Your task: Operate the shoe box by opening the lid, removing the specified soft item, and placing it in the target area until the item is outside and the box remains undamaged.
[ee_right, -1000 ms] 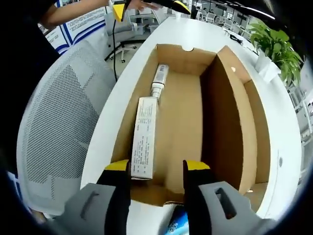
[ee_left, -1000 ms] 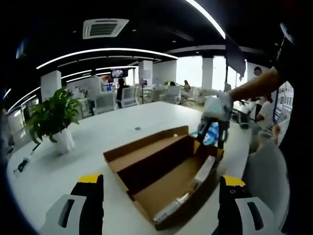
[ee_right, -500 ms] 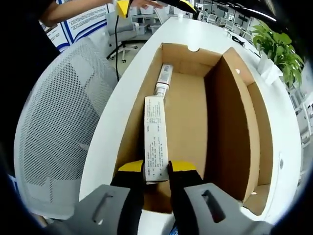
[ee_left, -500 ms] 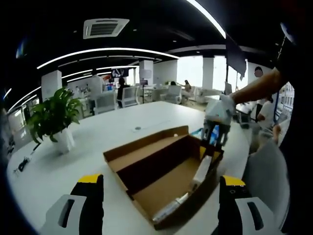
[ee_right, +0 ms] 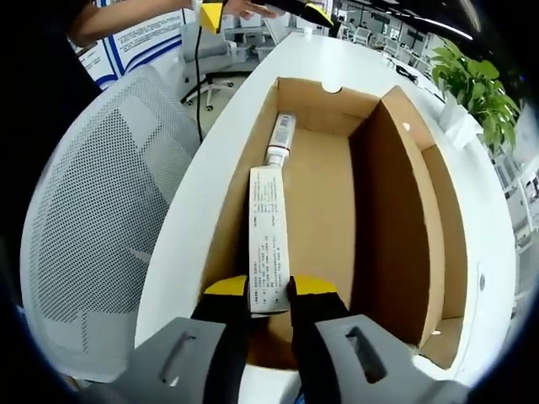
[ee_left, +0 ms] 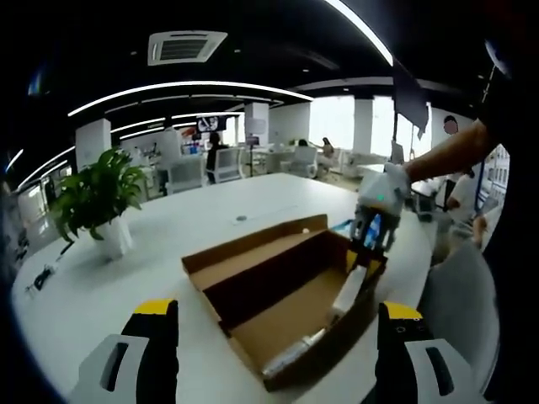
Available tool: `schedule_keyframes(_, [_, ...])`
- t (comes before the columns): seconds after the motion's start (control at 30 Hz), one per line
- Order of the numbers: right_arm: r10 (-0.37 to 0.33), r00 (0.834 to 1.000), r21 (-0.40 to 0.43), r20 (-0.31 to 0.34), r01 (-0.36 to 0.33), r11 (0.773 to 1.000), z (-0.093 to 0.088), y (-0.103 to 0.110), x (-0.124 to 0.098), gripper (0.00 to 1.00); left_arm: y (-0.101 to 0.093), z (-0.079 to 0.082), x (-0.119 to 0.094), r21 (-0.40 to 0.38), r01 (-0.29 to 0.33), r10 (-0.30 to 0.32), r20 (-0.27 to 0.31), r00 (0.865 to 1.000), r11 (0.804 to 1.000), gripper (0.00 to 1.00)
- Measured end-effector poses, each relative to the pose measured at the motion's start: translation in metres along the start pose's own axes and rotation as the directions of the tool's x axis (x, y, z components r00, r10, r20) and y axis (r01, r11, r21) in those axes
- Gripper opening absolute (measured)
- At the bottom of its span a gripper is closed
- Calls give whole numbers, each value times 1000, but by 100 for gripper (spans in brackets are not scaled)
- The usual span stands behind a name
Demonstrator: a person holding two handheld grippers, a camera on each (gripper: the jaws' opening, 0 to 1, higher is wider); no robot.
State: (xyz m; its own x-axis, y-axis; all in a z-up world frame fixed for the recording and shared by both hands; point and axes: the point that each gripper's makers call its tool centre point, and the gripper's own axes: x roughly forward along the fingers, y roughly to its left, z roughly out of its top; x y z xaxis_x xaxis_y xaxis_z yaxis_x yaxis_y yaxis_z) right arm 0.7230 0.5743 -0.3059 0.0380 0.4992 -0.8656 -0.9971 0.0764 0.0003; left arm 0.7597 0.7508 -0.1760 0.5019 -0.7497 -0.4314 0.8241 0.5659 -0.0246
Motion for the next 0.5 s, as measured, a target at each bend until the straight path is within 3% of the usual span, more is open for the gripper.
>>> schedule_keyframes(0.5, [-32, 999, -14, 37, 33, 999, 14, -4, -20, 15, -9, 1, 2, 4, 6, -6, -10, 1000, 1000, 100])
